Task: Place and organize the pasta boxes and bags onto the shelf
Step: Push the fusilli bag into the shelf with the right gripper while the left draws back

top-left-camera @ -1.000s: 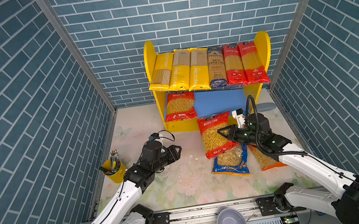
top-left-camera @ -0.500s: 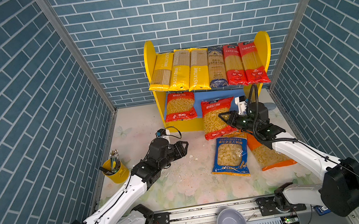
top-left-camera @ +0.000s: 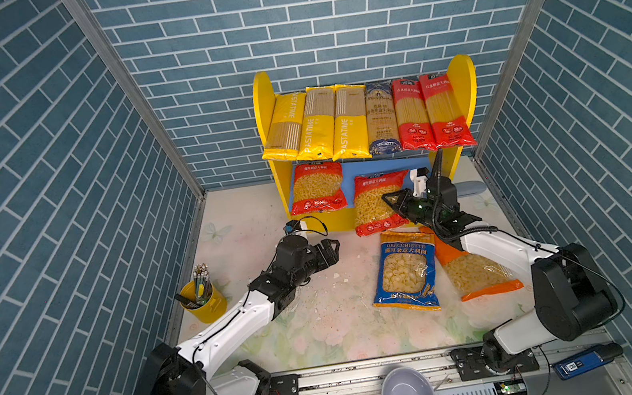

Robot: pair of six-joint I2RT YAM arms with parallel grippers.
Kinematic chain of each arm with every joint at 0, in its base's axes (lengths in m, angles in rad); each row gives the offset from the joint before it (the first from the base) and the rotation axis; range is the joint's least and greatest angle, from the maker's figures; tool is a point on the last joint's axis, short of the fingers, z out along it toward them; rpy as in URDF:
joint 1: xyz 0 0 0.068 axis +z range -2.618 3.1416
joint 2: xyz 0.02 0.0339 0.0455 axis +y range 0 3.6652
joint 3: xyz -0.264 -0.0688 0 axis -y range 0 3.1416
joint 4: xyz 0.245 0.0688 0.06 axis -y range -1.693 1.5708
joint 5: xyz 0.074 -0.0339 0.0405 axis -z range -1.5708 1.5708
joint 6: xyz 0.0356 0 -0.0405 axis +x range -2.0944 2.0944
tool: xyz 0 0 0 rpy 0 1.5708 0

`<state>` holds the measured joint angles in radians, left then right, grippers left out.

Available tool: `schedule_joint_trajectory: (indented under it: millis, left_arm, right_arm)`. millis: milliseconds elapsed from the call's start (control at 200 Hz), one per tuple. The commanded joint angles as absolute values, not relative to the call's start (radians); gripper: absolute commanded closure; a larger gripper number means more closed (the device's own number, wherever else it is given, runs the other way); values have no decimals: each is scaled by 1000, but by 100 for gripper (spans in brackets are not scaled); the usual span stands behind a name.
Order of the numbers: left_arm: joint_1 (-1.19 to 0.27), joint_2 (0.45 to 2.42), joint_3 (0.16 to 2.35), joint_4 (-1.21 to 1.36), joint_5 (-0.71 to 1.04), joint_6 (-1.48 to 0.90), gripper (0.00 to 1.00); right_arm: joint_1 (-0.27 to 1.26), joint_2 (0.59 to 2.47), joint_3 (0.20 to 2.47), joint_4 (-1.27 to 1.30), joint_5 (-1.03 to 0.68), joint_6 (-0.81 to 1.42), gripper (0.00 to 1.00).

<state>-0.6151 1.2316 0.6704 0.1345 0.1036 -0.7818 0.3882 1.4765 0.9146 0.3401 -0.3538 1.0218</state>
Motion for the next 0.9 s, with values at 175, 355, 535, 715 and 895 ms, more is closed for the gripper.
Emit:
schedule_joint_trajectory:
  millis: [175, 355, 535, 715, 895]
  left_arm:
    - [-644, 1309, 704, 337, 152, -786, 6]
    - [-646, 1333, 733, 353, 172, -780, 5]
    - [-648, 1331, 722, 352, 177, -787, 6]
    - [-653, 1286, 670, 327, 148, -781, 6]
    - [-660, 1266, 634, 319, 139, -784, 7]
  right_arm:
    - [383, 1556, 1007, 619, -291, 1277, 100]
    - [383, 1591, 1101, 565, -289, 1266, 99]
    - [379, 1693, 1170, 512, -287, 1222, 94]
    - [376, 1746, 1191, 459, -321, 1220, 73]
    - [376, 1694, 1194, 293, -344, 1148, 55]
